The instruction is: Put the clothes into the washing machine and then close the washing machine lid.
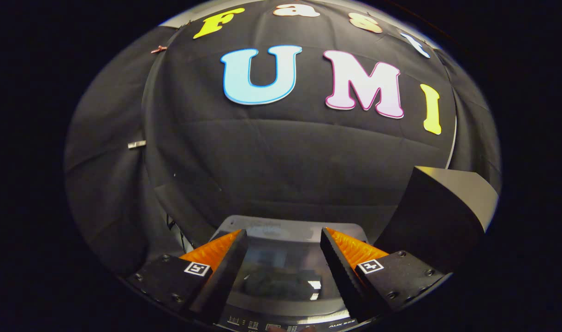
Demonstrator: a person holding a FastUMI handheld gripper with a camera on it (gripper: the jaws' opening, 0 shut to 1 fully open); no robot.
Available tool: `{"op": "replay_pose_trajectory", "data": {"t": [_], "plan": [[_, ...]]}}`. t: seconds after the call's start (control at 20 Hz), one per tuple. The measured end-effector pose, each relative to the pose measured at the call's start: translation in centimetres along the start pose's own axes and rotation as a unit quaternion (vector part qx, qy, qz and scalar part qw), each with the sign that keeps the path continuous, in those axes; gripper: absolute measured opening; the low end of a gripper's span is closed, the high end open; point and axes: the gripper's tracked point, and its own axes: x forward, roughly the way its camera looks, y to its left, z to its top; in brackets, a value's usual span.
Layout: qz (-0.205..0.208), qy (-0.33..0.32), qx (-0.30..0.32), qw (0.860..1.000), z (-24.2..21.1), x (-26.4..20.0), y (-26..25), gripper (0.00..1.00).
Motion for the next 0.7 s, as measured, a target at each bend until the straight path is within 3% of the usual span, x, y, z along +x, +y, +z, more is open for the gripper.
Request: {"op": "replay_pose_trajectory", "data": {"t": [0.25,0.45,0.7], "plan": [[0.024,0.005,0.003,1.000,-1.3,-1.9,0.7,1.00],[0.034,-0.022,0.001,0.999,0.3,-5.0,-0.6,1.00],[0.002,-0.082,-0.004,0.997,4.3,-9.9,-5.0,1.00]]}}
